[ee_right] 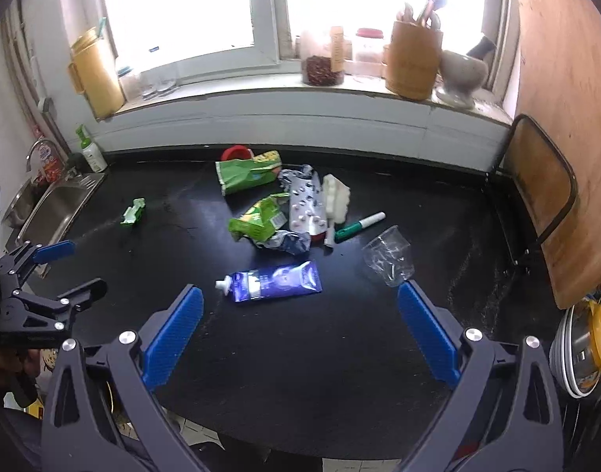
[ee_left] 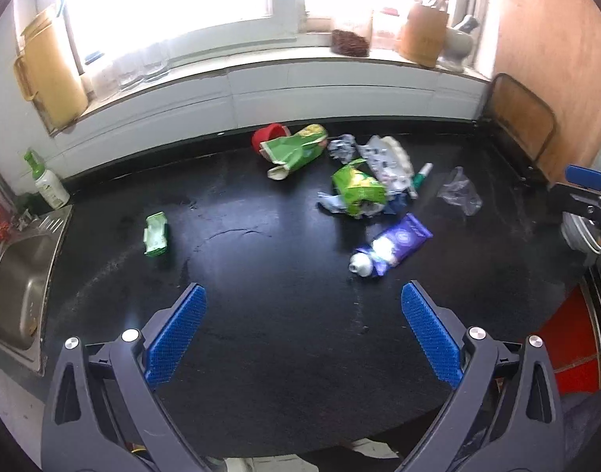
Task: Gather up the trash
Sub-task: 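Move both tools back over the countertop, then grasp the small green plastic piece with left tool while right tool grasps the clear cup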
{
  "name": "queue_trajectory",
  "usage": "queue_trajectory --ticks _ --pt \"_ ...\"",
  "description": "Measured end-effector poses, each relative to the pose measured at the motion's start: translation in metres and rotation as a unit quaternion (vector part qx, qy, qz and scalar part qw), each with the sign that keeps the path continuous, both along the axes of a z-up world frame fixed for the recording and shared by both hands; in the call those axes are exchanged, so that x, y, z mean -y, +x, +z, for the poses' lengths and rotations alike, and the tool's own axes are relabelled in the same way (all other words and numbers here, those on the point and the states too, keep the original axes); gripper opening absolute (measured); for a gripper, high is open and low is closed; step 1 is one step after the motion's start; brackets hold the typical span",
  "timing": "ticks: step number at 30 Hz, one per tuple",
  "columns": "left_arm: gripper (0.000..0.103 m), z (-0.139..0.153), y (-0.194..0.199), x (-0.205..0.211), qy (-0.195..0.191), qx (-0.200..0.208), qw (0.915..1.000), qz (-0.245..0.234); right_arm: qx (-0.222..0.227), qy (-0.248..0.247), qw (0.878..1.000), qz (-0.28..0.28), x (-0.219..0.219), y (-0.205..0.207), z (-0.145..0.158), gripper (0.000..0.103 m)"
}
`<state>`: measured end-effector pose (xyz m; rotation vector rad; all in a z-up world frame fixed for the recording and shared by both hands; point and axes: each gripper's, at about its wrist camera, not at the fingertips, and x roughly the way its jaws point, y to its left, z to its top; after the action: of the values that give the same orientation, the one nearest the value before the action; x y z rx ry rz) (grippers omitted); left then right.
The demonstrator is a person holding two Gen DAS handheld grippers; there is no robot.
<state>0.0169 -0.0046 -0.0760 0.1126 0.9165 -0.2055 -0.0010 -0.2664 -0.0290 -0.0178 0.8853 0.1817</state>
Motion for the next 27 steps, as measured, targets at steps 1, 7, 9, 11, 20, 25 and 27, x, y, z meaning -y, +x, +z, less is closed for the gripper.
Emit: queue_trajectory --ticks 1,7,9,11,20,25,27 --pt "0.096 -0.002 0.002 -0.004 0.0 -0.004 1.0 0.006 -0.002 0.001 1.0 -0.001 0.003 0.004 -0.002 0.096" --pt "0.097 -0.022 0.03 -0.037 0.012 -0.019 0.9985 0.049 -0.013 -0.007 1.0 -0.005 0.016 0.03 -0.024 0.096" --pt "0.097 -0.03 0.041 -0.048 0.014 -0.024 0.9979 0.059 -0.018 -0.005 1.0 -0.006 0.021 0.038 -0.034 0.096" --pt "0.097 -0.044 0.057 -0.063 0.021 -0.031 0.9968 0.07 -0.028 0.001 1.0 -0.012 0.029 0.051 -0.047 0.096" --pt "0.096 -0.117 0.139 -0.136 0.023 -0.064 0.9907 0.118 -0.08 -0.025 0.996 -0.025 0.062 0.121 -0.127 0.096" --pt "0.096 -0.141 0.171 -0.159 0.026 -0.073 0.9892 0.124 -0.115 -0.042 0.992 -0.026 0.074 0.153 -0.165 0.096" --pt "0.096 -0.152 0.184 -0.168 0.023 -0.084 0.9879 0.129 -0.134 -0.043 0.99 -0.029 0.077 0.166 -0.179 0.096"
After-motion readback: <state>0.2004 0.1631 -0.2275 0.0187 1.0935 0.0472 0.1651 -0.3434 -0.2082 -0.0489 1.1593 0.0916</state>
